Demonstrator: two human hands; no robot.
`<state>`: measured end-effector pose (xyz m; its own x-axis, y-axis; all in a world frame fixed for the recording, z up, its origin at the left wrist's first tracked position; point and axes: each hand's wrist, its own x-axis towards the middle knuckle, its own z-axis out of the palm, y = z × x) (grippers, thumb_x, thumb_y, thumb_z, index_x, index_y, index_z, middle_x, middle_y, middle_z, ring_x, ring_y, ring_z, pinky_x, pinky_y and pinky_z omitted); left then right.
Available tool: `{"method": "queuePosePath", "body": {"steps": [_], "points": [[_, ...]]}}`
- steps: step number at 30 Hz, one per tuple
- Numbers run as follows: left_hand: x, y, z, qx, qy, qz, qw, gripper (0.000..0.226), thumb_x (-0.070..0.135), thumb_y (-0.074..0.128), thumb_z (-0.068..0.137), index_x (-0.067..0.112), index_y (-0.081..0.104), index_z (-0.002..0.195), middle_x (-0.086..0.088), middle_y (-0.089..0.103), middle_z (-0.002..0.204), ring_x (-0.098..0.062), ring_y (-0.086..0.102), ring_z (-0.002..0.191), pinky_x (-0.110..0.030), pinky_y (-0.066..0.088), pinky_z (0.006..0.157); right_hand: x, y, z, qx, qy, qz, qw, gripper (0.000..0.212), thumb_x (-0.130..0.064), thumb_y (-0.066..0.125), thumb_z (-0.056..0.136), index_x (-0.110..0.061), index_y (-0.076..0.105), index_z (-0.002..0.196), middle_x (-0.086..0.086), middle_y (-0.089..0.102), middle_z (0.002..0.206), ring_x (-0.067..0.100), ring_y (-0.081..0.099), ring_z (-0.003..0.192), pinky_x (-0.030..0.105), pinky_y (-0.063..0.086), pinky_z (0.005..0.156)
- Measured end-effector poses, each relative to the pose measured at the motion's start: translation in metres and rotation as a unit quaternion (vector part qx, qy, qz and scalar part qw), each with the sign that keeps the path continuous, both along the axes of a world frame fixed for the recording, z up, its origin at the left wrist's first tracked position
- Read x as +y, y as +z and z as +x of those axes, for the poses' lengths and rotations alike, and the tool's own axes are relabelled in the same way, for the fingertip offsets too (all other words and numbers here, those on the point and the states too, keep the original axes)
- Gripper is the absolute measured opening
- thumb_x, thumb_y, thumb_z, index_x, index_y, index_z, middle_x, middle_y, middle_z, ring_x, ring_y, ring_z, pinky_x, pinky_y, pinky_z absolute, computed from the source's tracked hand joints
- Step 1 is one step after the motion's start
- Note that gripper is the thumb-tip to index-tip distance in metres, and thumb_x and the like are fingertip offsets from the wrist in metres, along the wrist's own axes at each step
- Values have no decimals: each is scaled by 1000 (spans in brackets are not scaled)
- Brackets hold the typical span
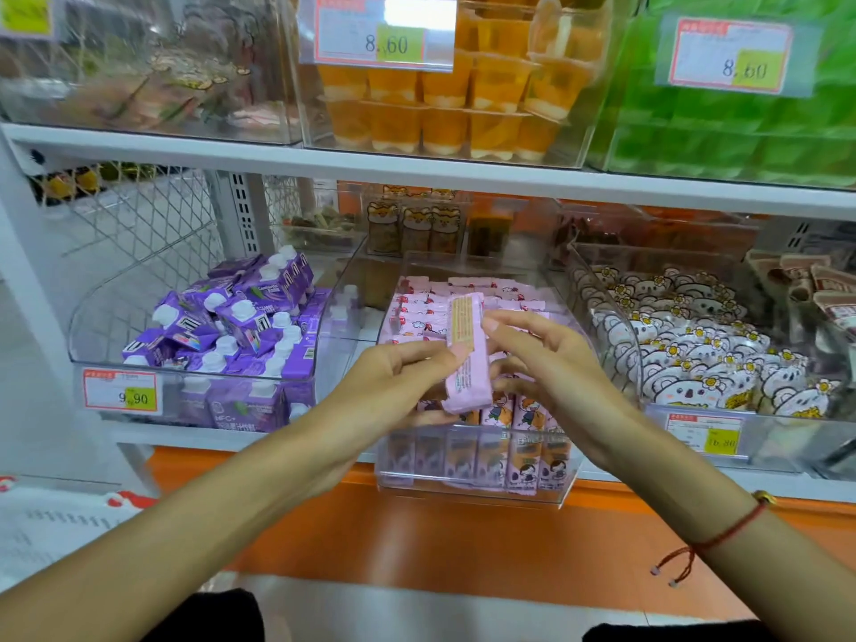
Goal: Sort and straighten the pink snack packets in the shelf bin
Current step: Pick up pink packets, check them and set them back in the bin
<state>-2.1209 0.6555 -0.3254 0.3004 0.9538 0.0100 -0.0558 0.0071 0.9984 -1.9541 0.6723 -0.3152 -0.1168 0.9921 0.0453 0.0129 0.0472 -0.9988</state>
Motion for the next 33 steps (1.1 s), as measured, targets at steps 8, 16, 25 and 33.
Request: {"method": "queuePosePath", "body": {"steps": [8,16,25,33], "points": [[4,-2,-3,134,44,229,963,31,20,58,94,40,55,117,24,66,111,2,61,99,-13,49,84,-5,3,-1,-45,-5,123,991,36,-33,64,84,-23,62,119,0,72,97,9,68,88,22,56,79],[7,-5,-13,98,47,253,961,42,3,60,90,35,51,116,19,63,115,4,59,110,-13,44,94,-12,3,-3,-51,29,200,978,44,-28,69,74,-17,61,116,1,68,108,5,65,97,15,51,82],[11,4,-13,-46,187,166,967,32,21,69,80,19,56,110,3,67,108,-5,68,97,-23,57,79,-5,-5,-3,-99,65,191,974,78,-45,69,70,-44,35,141,-18,55,129,-3,54,117,21,48,96],[14,1,-13,-67,186,95,976,51,21,72,81,21,50,126,6,64,123,-8,64,109,-27,58,82,-4,-8,-13,-74,37,186,979,28,-14,63,90,-24,63,116,-9,68,109,1,64,98,17,51,84]]}}
